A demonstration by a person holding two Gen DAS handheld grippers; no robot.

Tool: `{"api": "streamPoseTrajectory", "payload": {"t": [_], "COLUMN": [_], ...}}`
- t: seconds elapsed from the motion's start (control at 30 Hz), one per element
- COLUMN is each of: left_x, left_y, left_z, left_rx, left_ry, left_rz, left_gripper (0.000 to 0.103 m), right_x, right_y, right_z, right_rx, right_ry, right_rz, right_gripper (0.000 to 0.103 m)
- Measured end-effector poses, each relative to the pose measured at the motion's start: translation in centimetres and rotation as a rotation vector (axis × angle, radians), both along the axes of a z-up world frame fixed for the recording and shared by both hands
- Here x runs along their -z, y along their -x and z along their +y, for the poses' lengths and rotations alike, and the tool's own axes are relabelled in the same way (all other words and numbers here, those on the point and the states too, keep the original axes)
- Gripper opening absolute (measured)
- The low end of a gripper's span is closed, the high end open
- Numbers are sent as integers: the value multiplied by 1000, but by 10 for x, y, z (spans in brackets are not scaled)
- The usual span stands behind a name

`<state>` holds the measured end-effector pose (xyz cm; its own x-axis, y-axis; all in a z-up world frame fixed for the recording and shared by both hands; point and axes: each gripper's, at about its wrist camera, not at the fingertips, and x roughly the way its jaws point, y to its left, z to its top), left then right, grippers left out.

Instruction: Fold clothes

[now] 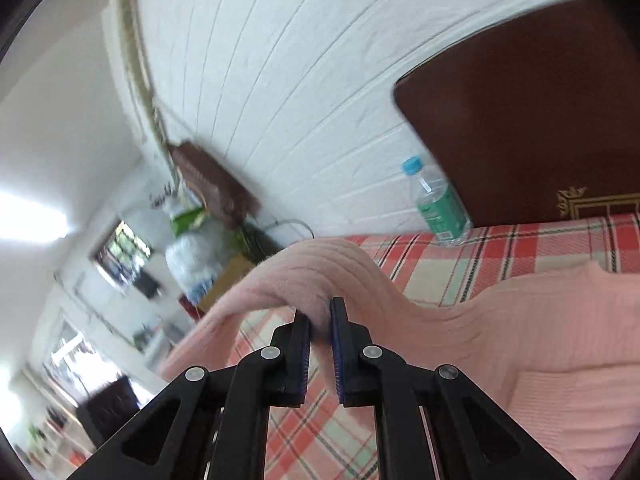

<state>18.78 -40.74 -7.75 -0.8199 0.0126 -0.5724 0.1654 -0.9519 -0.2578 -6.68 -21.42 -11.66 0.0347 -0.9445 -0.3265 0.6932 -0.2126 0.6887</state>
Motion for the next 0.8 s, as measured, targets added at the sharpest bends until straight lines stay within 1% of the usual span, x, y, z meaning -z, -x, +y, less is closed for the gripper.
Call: {"api": "streamPoseTrajectory", "payload": {"t": [0.03,0.07,0.13,0.2,0.23,0.27,0.3,0.4,0.43,0.47,0.53,0.6,0.63,0.7,0.73,0.77,0.8], "left_x": [10,20,40,55,61,68,74,90,93,97,102,102,103,106,108,109,110], "left_y": [9,21,45,64,73,83,92,112,115,117,117,115,114,114,114,113,111], "left_z": [13,25,50,73,83,88,91,78,72,64,49,36,29,18,13,11,8], "left_rx": [41,80,155,217,238,251,257,205,184,155,114,80,62,27,15,8,2], "left_ry": [-5,-9,-16,-5,5,-4,-18,-98,-124,-156,-196,-228,-242,-263,-273,-283,-293], "left_rz": [-29,-58,-115,-149,-163,-181,-198,-234,-236,-240,-245,-238,-235,-233,-234,-234,-235], "left_gripper": [42,42,42,42,42,42,42,41,41,41,41,41,42,41,41,41,41], "right_x": [-4,0,18,42,55,72,86,124,130,130,128,123,120,120,121,122,119], "right_y": [16,23,33,40,43,46,47,45,43,42,40,39,39,45,47,49,50], "right_z": [11,27,56,82,95,107,114,131,135,138,143,148,150,154,158,161,164], "right_rx": [30,57,117,170,203,219,229,226,214,210,202,228,241,279,305,332,351], "right_ry": [37,44,2,-55,-87,-113,-155,-277,-280,-268,-240,-224,-216,-213,-227,-243,-256], "right_rz": [-67,-85,-99,-127,-143,-186,-209,-260,-277,-272,-260,-234,-220,-238,-222,-204,-172], "right_gripper": [9,9,9,9,10,10,11,13,14,16,25,44,45,45,44,36,21]}}
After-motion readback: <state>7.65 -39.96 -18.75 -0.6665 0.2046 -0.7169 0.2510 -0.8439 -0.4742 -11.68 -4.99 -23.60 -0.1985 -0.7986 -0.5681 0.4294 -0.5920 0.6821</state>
